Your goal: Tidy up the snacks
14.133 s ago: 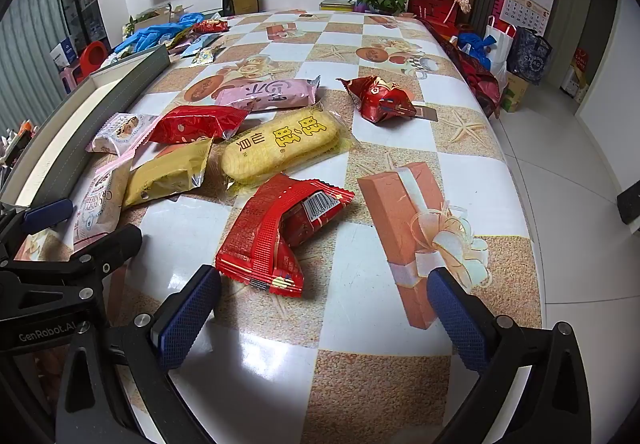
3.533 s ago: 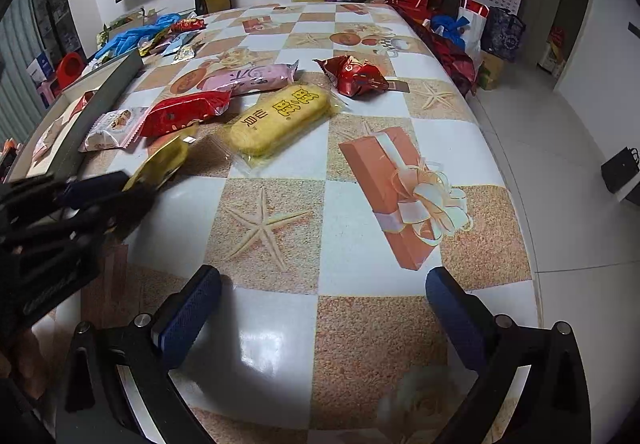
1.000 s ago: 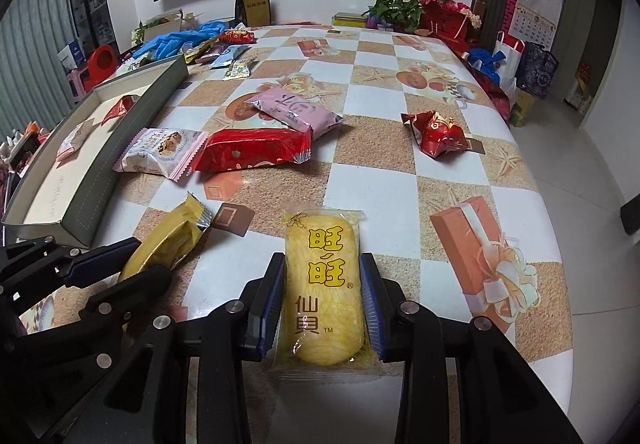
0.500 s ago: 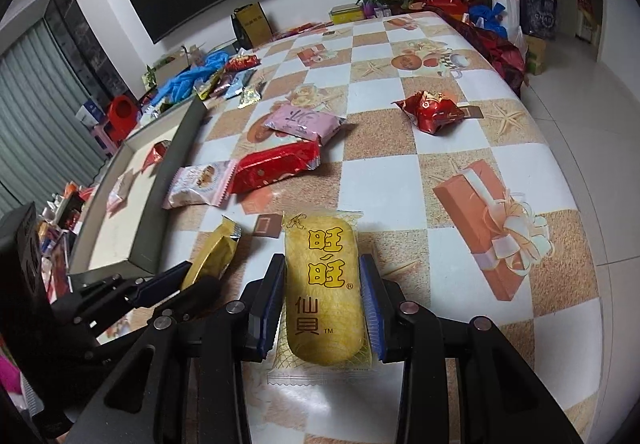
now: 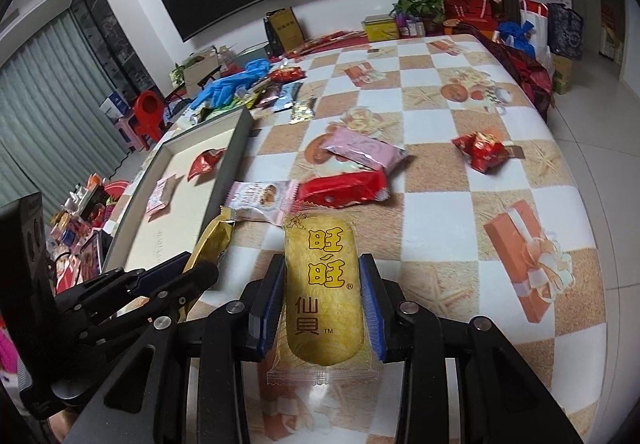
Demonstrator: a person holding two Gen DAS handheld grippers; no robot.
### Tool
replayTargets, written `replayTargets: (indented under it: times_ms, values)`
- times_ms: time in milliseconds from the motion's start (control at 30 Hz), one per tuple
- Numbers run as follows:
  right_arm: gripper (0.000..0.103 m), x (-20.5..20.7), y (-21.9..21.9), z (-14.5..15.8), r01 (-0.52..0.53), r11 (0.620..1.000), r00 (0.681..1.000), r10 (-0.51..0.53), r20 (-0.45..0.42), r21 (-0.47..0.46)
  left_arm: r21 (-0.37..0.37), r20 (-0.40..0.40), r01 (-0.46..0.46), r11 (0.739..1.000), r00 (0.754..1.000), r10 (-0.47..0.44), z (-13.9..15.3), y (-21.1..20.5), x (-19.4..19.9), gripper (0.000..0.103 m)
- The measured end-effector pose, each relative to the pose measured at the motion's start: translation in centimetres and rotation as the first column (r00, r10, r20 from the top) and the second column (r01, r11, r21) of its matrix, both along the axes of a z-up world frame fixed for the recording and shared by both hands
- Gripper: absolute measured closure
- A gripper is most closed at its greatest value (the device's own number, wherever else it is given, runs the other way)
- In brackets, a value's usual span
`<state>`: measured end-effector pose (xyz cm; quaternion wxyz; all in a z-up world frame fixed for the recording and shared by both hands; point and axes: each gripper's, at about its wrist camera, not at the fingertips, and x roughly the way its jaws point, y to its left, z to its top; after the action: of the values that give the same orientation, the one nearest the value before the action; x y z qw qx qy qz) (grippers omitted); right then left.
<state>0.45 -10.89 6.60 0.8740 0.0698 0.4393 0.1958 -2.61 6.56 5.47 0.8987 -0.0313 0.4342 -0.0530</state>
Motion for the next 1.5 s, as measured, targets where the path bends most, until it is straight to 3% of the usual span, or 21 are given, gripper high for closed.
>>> replayTargets:
  times_ms: [600,1500]
  values:
    - [0.065,1.7,9.6,0.6,-0.185,0.983,0.983,0.185,-0.005,0.006,-0.027,-0.008,-0.173,0.985,0.985,0.172,0.3,7.1,0.1,0.077]
    - [0.065,3.0,15.5,0.5,-0.273,0.961,0.962,0.272,-0.022,-0.05,-0.007,-0.051,-0.264,0.964,0.963,0.264,-0.4,11.8,0.6,0.077]
